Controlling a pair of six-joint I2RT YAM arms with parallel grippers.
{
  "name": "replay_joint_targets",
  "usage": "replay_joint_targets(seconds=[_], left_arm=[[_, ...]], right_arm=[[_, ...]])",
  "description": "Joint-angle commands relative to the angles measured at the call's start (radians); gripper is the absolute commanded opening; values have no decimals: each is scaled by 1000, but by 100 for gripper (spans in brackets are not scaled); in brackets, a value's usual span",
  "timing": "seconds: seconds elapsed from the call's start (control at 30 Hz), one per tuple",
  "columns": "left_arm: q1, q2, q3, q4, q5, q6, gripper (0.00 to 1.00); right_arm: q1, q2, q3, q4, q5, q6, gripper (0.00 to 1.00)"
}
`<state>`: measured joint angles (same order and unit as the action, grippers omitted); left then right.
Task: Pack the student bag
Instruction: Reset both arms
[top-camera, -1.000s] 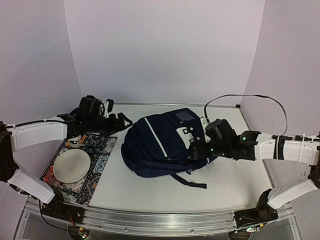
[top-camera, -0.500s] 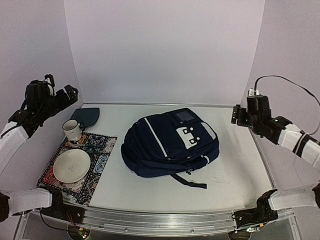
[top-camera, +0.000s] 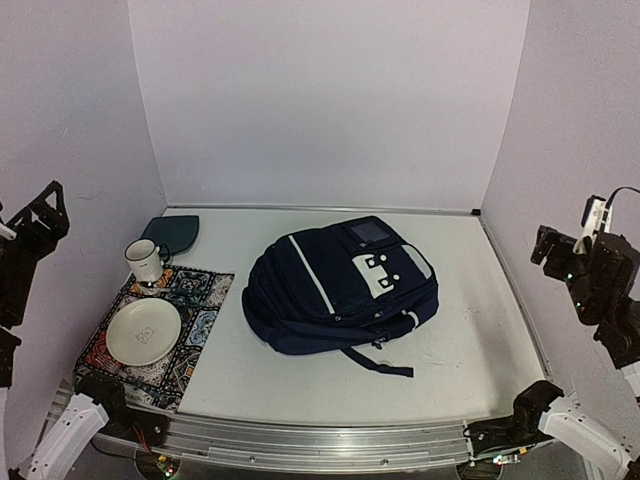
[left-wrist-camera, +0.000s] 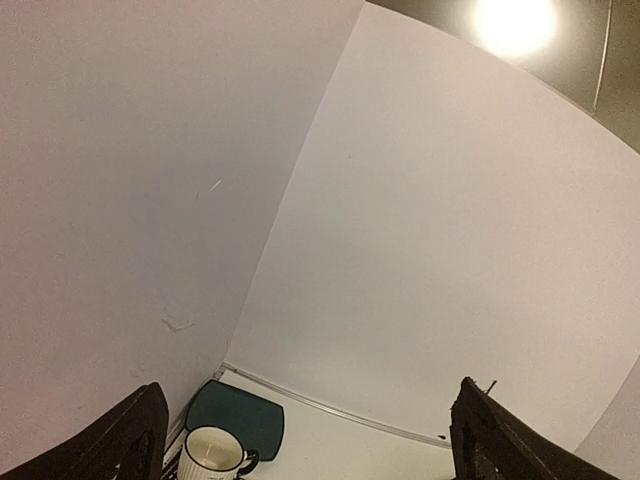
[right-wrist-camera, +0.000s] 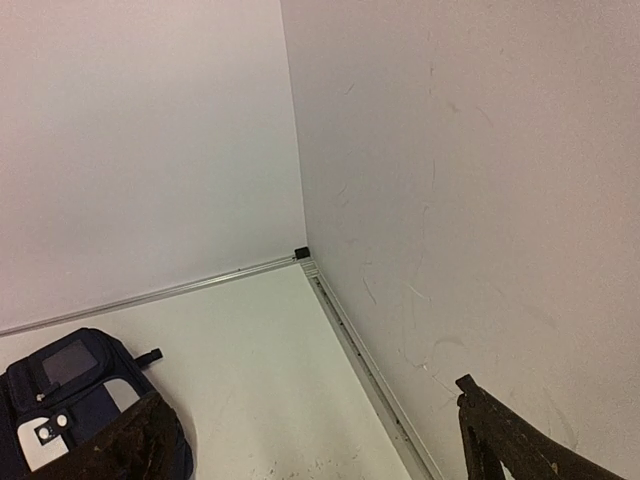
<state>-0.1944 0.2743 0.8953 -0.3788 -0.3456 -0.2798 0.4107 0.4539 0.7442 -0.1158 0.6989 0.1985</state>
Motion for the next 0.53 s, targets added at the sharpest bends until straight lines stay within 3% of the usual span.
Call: replay_joint_targets(seconds=[0.0,0.5], left_arm=[[0,-45,-103,6,-32,38,100],[0,-71,-150,18,11,72,100]], right_arm=[[2,-67,-43,-54,-19,12,98],[3,-83,-65,-61,-20,4,98]])
